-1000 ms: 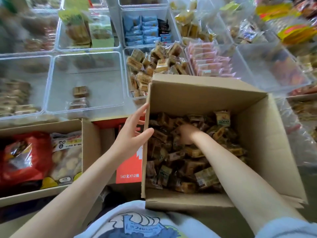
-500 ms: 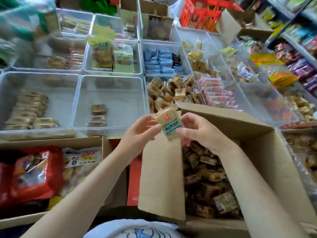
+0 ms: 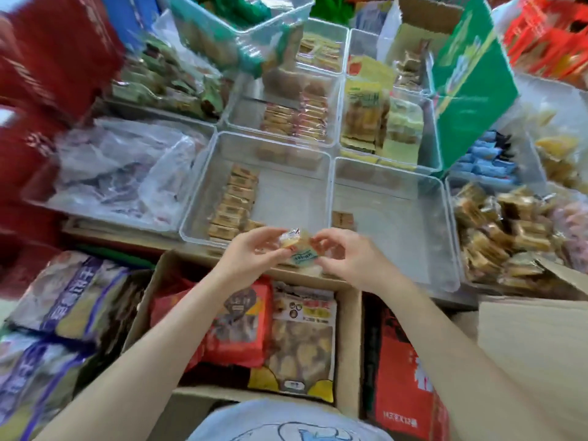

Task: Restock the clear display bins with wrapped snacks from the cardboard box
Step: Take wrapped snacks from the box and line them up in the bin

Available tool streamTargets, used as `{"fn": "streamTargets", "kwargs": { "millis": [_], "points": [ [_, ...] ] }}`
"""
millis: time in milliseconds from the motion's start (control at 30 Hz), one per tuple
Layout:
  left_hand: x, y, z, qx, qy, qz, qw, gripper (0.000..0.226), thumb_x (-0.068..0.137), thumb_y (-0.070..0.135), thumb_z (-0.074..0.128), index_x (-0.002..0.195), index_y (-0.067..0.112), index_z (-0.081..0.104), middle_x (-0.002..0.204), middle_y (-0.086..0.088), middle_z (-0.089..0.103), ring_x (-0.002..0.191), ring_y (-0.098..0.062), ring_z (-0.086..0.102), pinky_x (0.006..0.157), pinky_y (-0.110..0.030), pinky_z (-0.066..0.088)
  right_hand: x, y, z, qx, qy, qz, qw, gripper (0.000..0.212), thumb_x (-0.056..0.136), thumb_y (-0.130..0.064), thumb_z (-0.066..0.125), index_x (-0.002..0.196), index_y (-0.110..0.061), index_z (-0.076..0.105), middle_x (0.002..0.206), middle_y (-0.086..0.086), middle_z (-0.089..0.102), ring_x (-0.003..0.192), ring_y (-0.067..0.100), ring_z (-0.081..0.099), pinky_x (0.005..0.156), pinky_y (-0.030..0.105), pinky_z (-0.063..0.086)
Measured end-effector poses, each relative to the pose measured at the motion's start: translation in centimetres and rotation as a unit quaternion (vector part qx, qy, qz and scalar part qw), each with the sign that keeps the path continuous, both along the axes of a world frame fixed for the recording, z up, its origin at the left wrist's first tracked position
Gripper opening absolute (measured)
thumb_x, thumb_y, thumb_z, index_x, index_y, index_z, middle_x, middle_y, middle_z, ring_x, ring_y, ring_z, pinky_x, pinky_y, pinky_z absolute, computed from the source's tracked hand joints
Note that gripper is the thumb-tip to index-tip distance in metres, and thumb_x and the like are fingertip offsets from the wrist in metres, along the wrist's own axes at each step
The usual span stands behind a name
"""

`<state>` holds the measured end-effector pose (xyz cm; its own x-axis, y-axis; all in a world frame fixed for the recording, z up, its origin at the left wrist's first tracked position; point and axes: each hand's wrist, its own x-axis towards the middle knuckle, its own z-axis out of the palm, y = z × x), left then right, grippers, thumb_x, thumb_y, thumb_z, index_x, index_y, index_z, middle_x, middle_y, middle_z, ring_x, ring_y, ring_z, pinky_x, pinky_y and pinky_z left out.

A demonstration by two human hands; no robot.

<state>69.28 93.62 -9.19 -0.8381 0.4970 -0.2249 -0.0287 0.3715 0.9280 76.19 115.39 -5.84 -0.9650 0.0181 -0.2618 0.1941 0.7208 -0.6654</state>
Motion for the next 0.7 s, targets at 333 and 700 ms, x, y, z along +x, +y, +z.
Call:
{"fn": "streamTargets", "kwargs": {
  "millis": [333,700],
  "points": [
    [-4.0,-3.9,-7.9,-0.318,0.225,-0.095,0.916,0.072,0.086,0.076,0.023,0.120,0.034,0.071,0.112,0.012,0.074,0.115,-0.015,0.060,0.110,-0.041,0.027,-10.1,-3.2,-6.9,0.499,-0.059,0.175,0.847,0.020,0.095,-0.017,0.052,0.113,-0.023,0.059,0.115,0.000,0.064,0.113,0.025,0.054,0.090,0.038,0.036],
    [-3.6,-3.8,-8.3,-0.311,0.243,-0.078,0.915,0.060,0.093,0.070,0.028,0.115,0.037,0.073,0.107,0.015,0.074,0.109,-0.013,0.062,0.109,-0.040,0.023,-13.2,-4.6,-11.5,0.471,-0.210,0.247,0.821,0.022,0.103,-0.026,0.044,0.109,-0.022,0.066,0.114,0.003,0.068,0.113,0.025,0.057,0.103,0.045,0.029]
  ]
}}
